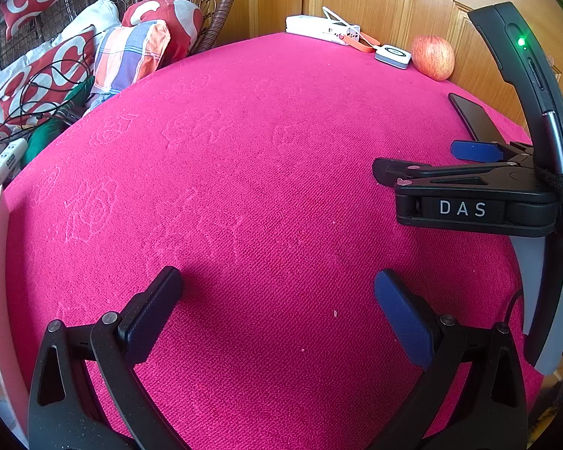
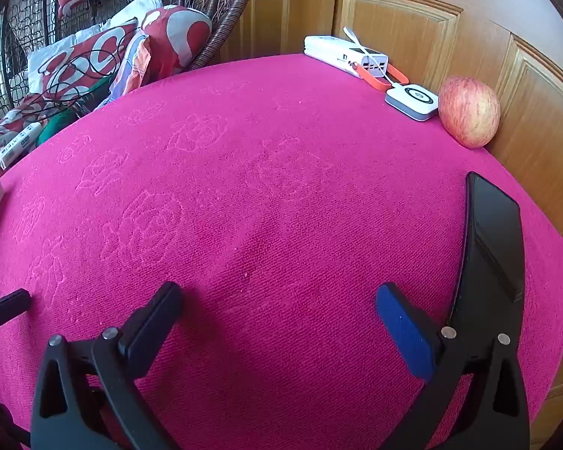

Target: Organize rigid objects

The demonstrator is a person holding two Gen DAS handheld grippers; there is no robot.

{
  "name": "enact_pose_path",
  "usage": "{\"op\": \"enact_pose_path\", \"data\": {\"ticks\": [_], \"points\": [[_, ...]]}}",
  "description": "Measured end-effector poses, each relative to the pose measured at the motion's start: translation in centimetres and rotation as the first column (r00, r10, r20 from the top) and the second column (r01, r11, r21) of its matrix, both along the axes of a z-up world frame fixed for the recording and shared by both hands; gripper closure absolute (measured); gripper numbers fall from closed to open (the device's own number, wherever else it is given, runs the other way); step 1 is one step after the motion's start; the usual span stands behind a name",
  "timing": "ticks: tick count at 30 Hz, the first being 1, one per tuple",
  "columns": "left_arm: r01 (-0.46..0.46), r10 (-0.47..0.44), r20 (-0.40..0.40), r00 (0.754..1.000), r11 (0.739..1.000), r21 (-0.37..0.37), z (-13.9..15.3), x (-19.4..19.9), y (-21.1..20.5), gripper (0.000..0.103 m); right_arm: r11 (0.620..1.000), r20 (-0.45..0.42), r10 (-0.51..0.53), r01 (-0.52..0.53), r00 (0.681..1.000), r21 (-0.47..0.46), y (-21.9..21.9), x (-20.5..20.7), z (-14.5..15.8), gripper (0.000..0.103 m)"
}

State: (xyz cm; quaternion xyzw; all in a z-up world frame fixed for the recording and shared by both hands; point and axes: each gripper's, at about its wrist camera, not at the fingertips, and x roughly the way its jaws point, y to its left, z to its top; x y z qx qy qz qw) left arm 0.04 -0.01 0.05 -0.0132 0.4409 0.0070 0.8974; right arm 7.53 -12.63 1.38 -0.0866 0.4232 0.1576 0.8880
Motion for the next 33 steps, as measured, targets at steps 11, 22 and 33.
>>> {"op": "enact_pose_path", "data": {"ticks": [11,22,33], "points": [[0.001,-0.001,0.0,1.0,1.0,0.0,-0.04,-0.03,0.19,0.0,1.0,-0.004,-0.001,0.001,1.0,-0.002,0.06,0.06,-0.06,0.0],[0.001,-0.001,-0.001,1.0,1.0,0.001,-0.01,0.0,0.06,0.0,1.0,-0.004,0.0,0.0,1.0,-0.001,0.05,-0.01,0.12,0.0],[0.002,-0.002,0.0,1.0,1.0,0.001,-0.03,-0.06,0.1,0.0,1.0,-0.003,0.0,0.0,1.0,-0.001,0.15,0.03,0.15,0.0]]}}
